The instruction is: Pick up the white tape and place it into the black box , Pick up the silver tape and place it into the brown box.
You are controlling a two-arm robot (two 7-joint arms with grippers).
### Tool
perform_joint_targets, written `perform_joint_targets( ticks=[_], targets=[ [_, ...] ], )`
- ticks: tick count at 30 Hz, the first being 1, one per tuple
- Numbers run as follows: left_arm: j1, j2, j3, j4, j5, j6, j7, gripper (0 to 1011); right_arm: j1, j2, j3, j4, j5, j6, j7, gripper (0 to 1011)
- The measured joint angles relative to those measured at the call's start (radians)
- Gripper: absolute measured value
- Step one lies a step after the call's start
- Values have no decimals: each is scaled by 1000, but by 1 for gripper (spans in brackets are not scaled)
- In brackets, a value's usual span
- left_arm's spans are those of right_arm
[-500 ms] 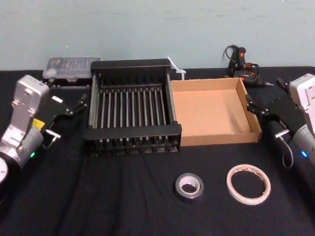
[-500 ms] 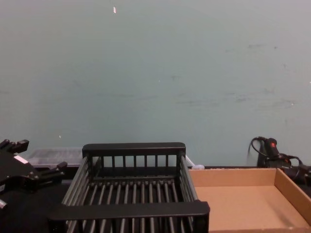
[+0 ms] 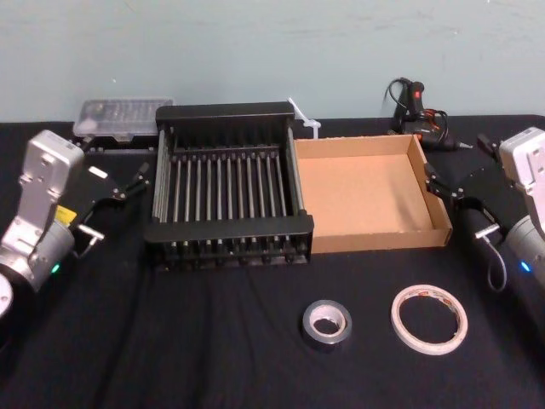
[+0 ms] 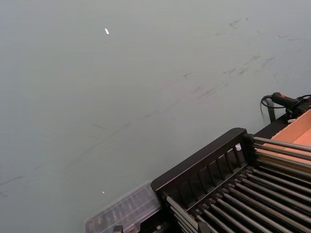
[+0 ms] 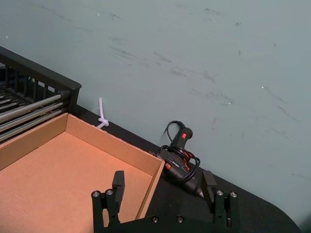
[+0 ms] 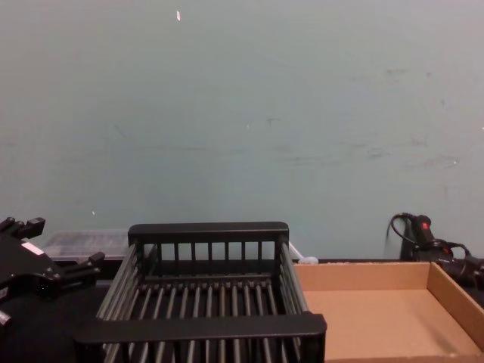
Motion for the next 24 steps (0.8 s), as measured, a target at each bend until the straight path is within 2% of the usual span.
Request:
perform_joint_targets(
  ticks=[24],
  targets=[
    [0,0,0,0,0,0,0,1001,0,0,0,0,0,0,0,1002]
  ],
)
